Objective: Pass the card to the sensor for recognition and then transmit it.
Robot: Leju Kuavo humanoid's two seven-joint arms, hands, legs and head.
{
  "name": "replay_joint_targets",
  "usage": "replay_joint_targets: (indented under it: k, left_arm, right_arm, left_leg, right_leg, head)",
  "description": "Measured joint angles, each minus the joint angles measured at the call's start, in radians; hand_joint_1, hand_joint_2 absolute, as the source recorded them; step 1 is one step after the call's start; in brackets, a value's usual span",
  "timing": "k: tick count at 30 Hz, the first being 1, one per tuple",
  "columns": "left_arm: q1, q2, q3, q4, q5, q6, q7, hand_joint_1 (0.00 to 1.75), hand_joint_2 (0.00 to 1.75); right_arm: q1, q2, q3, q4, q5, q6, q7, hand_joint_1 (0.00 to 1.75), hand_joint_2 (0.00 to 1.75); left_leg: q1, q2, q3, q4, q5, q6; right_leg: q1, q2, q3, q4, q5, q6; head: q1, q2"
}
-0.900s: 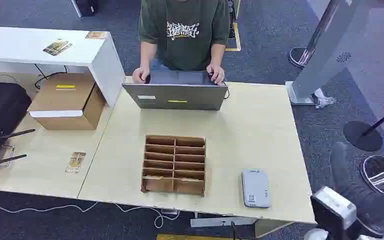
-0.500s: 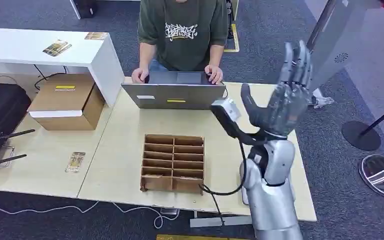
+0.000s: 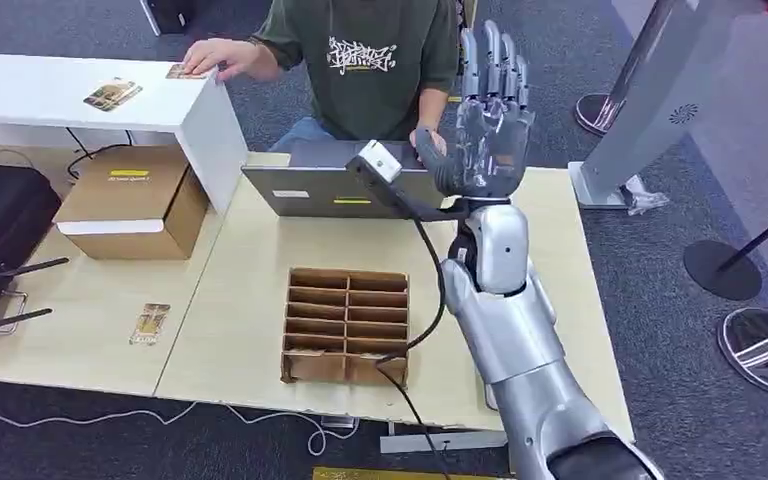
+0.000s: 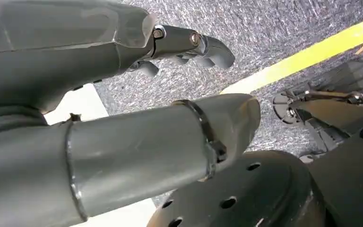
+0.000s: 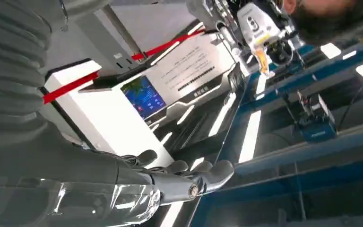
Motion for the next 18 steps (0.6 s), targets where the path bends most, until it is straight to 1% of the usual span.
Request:
replay_joint_targets:
  k: [6,11,14,18]
  left_arm:
    - [-0.005,0.006,0.000,0.000,-0.009,-0.023,0.009,0.00,0.00]
    - [-0.008,0.012,0.000,0.000,-0.012,-0.035,0.010,0.00,0.00]
    - [-0.008,0.016,0.000,0.005,-0.015,-0.037,0.010,0.00,0.00]
    - [-0.008,0.019,0.000,0.006,-0.018,-0.039,0.010,0.00,0.00]
  right_arm:
    - [-0.140,0.000,0.039,0.177,0.070,0.152,0.064,0.00,1.75]
    - [-0.255,0.006,0.078,0.340,0.077,0.281,0.103,0.00,1.75]
    - [-0.303,0.008,0.092,0.407,0.079,0.299,0.114,0.00,1.75]
    - [-0.340,0.008,0.103,0.467,0.082,0.330,0.135,0.00,1.75]
  left_leg:
    - [0.000,0.000,0.000,0.000,0.001,0.000]
    - [0.000,0.000,-0.001,0.000,0.001,0.000]
    - [0.000,-0.001,-0.001,0.000,0.001,0.000]
    - [0.000,0.000,-0.001,0.000,0.001,0.000]
  right_leg:
    - [0.000,0.000,0.000,0.001,0.001,-0.001]
    - [0.000,0.000,0.000,0.001,0.001,-0.001]
    - [0.000,-0.001,-0.001,0.001,0.001,-0.001]
    - [0.000,-0.001,-0.001,0.001,0.001,-0.001]
  head:
    - [0.000,0.000]
    - [0.000,0.000]
    - [0.000,0.000]
    - [0.000,0.000]
